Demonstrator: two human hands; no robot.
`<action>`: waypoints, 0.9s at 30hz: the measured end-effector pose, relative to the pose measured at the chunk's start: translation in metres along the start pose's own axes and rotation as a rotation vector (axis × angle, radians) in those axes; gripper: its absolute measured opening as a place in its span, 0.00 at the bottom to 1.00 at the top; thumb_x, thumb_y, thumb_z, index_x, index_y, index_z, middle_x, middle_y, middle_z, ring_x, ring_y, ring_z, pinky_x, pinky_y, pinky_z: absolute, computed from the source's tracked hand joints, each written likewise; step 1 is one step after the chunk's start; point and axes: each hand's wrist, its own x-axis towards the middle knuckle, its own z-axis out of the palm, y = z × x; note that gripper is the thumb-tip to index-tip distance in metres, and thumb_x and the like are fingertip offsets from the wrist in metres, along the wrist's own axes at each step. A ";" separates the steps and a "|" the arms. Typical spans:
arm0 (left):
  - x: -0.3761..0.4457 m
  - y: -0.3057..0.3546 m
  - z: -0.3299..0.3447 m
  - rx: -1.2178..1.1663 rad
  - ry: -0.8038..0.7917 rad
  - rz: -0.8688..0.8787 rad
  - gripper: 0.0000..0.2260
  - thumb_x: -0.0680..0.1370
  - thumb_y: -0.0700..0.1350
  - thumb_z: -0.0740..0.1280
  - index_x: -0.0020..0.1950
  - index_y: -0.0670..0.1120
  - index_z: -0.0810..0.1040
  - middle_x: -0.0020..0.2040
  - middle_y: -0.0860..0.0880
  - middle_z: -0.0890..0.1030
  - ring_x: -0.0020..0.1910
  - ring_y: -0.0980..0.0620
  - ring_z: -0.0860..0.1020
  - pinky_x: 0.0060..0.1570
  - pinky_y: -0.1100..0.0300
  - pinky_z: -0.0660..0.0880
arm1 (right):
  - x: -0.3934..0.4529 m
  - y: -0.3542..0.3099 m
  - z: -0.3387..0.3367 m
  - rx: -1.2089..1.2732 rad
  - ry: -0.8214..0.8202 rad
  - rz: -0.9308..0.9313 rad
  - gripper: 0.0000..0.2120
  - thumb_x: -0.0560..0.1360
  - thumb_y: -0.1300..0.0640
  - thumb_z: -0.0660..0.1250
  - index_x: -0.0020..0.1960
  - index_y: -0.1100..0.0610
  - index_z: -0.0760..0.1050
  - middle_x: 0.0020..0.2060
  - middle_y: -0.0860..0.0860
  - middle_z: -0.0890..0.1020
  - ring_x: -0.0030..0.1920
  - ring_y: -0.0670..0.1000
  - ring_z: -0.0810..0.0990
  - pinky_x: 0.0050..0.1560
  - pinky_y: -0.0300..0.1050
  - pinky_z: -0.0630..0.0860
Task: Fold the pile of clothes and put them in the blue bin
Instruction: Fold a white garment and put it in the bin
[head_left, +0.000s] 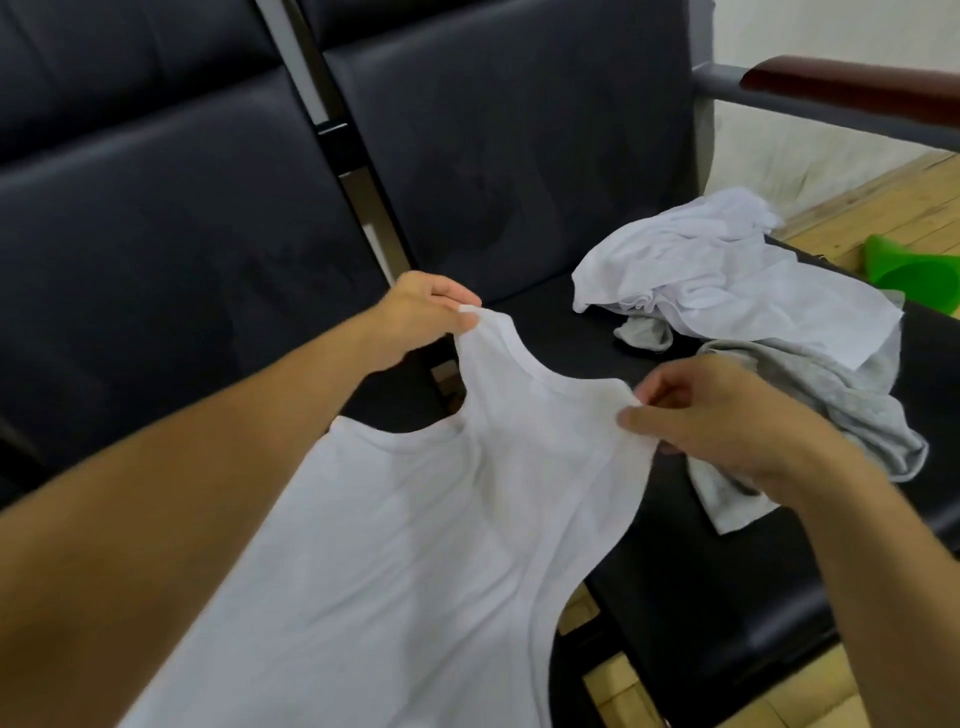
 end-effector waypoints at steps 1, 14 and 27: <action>-0.016 -0.003 -0.024 0.053 -0.050 0.015 0.08 0.77 0.37 0.71 0.55 0.43 0.82 0.49 0.44 0.84 0.50 0.47 0.82 0.52 0.57 0.80 | -0.008 -0.015 0.009 0.094 -0.111 -0.050 0.06 0.72 0.57 0.75 0.43 0.59 0.80 0.36 0.52 0.84 0.38 0.50 0.82 0.44 0.44 0.81; -0.125 -0.125 -0.141 0.825 -0.317 -0.147 0.20 0.79 0.35 0.63 0.61 0.60 0.75 0.66 0.53 0.77 0.62 0.56 0.76 0.61 0.66 0.72 | -0.048 -0.016 0.112 -0.706 -0.574 -0.057 0.38 0.69 0.45 0.76 0.73 0.49 0.62 0.69 0.49 0.66 0.68 0.51 0.68 0.67 0.49 0.72; -0.067 -0.140 -0.048 0.631 -0.280 0.060 0.11 0.77 0.38 0.62 0.43 0.55 0.74 0.45 0.49 0.78 0.43 0.48 0.78 0.42 0.52 0.77 | -0.029 -0.005 0.140 -0.683 -0.343 -0.037 0.03 0.80 0.55 0.63 0.53 0.52 0.71 0.47 0.48 0.76 0.46 0.48 0.79 0.46 0.43 0.79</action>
